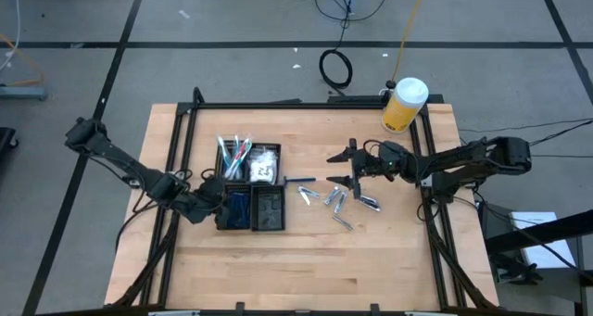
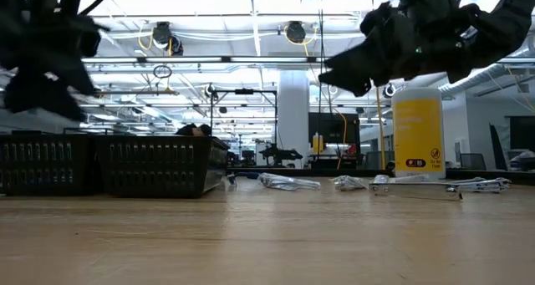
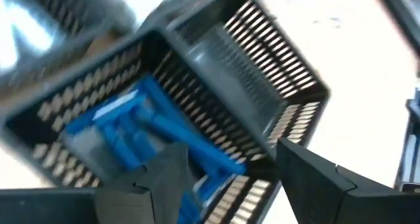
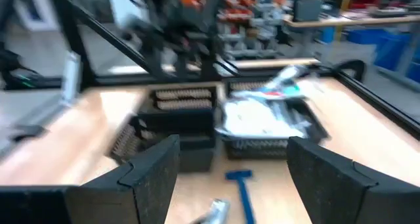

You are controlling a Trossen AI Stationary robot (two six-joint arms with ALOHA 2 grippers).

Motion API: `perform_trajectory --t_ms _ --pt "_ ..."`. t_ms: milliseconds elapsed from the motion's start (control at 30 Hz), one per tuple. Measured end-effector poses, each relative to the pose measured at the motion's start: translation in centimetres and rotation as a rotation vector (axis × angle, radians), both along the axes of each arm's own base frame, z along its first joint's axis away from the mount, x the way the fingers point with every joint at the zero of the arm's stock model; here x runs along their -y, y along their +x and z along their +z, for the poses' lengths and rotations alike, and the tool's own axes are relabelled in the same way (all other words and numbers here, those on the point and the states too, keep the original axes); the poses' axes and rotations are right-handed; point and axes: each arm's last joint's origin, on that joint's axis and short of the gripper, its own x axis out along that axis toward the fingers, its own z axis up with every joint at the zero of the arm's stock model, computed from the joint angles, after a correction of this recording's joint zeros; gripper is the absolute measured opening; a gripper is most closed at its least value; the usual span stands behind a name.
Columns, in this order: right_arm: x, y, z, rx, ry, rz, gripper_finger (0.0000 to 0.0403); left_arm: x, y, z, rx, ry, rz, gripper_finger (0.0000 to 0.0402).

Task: Pick & Place Travel size toiletries
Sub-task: Put the blue razor into the bottom left black bin

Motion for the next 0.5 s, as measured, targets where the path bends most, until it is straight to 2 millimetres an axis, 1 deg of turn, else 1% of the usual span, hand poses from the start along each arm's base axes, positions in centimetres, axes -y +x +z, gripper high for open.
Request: perform_trajectory --t_ms 67,167,267,400,500 --pt "-0.2 0.5 -0.6 -0.034 -0.037 -0.021 0.0267 -0.1 0.6 0.9 0.053 0.043 -0.034 0.0224" --pt "-0.1 1.8 -1.4 -0.104 -0.054 -0.029 0.0267 -0.4 1.7 2.4 0.162 0.144 -0.086 0.0219" --pt "0.2 3.9 -2.2 -0.184 -0.042 -0.025 0.0266 -0.8 2.9 3.9 0.300 0.287 -0.135 0.0220" --pt "0.6 6.5 -4.1 -0.326 -0.031 -0.017 0.0258 -1.6 3.8 5.5 0.428 0.501 -0.155 0.0219" --pt "0.8 7.5 -5.6 -0.409 -0.042 -0.005 0.0251 -2.3 4.2 6.3 0.479 0.598 -0.143 0.0220"
